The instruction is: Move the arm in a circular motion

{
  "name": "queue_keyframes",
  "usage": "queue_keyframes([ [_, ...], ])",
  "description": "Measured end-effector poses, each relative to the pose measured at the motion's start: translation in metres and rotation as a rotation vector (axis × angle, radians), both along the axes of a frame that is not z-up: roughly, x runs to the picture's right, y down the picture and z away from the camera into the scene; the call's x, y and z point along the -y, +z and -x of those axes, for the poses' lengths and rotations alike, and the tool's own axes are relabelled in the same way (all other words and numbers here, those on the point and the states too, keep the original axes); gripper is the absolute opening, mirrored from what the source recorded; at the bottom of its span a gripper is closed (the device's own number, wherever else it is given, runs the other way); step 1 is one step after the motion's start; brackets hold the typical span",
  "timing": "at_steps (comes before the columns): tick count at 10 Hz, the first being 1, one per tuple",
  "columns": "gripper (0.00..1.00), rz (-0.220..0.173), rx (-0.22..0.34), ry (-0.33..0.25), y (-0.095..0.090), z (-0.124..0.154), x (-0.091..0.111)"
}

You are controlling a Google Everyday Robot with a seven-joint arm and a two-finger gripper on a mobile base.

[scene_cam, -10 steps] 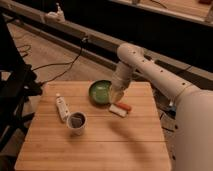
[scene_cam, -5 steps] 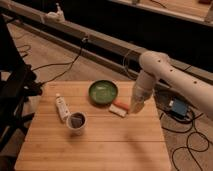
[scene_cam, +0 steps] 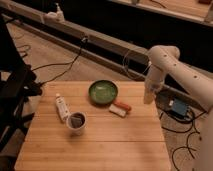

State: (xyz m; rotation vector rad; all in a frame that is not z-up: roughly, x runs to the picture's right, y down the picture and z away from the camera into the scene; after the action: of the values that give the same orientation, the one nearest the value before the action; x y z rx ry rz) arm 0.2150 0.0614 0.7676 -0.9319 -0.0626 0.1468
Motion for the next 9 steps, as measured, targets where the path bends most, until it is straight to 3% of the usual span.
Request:
queue_keyframes([
  [2, 0.0, 0.002, 0.092, -0.05, 0.03, 0.043, 0.012],
  [4, 0.0, 0.024, 0.222, -0.074, 0.039, 0.096, 0.011],
  [7, 0.0, 0.086, 0.402, -0.089, 0.015, 0.152, -0.01],
  [8, 0.0, 0.118, 0.461, -0.076, -0.003, 0.167, -0.023],
  [9, 0.0, 0.141, 0.485, -0.059, -0.016, 0.17, -0.032],
])
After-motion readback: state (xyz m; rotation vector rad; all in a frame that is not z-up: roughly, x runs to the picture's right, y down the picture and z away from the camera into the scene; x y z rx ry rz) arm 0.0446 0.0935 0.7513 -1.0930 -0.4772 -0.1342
